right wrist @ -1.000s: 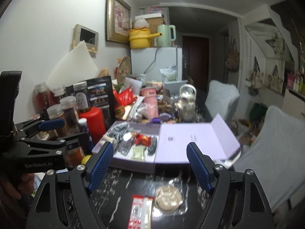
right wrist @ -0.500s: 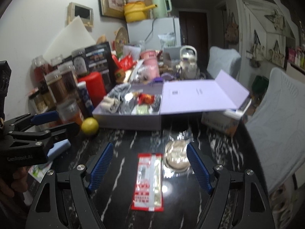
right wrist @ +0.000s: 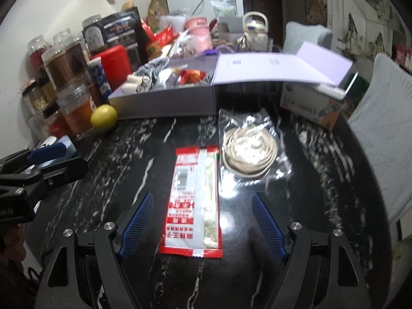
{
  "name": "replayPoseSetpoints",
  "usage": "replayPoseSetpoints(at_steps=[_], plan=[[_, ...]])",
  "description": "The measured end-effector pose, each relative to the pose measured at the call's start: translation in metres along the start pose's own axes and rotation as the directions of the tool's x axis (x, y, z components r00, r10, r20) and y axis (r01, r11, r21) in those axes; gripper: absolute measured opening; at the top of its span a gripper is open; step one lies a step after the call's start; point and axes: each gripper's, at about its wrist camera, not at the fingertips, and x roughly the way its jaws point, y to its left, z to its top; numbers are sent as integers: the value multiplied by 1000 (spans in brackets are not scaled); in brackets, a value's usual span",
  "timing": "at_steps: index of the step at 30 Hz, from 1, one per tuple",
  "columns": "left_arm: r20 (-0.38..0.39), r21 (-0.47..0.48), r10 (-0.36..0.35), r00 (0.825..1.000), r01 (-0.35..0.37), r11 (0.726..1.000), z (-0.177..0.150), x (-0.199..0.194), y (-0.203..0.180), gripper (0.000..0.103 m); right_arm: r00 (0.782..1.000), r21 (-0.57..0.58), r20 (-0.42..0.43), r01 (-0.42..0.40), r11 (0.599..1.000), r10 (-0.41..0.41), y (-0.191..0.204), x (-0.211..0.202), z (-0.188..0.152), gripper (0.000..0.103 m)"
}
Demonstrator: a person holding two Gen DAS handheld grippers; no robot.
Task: Organize soft objects
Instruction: 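Grasp the red-and-white packet with the right gripper while the left gripper reaches for the bagged cable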
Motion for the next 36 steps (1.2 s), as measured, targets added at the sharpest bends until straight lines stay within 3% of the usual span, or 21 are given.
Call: replayPoseSetpoints(at_steps=[8,13,15,17,21,27,30,36], plan=[[-40,-47,-45,998,43,998,-7,13,17,85,993,24,-98,-60,998,62,3,38,1,79],[-40,-102,-37,999,33,994,-7,13,34,85,994,-79,-106,19,997,-27,19,47,3,78],[-36,-120,-34,999,30,992,-8,14,39,85,993,-139,-91,58,989,-71,28,50,0,69],[-40,-122,-30,999,25,992,-8,17,40,85,996,-148,-73,47,988,-58,32,49,1,50],[-50,-122,-39,998,32,992,-7,20,38,85,996,-179,-62,49,983,-61,39,50,3,44],[-25,-70,-36,999,34,997,-2,15,23,85,998,-82,-29,-66,994,63,20,27,6,44],[-35,-53,-72,997,70,996,2,20,10,85,1000,-65,29,-4,998,6,5,4,10,44],[-43,-37,-207,977,205,978,14,32,-28,85,993,57,62,95,994,-99,-48,-26,5,44]])
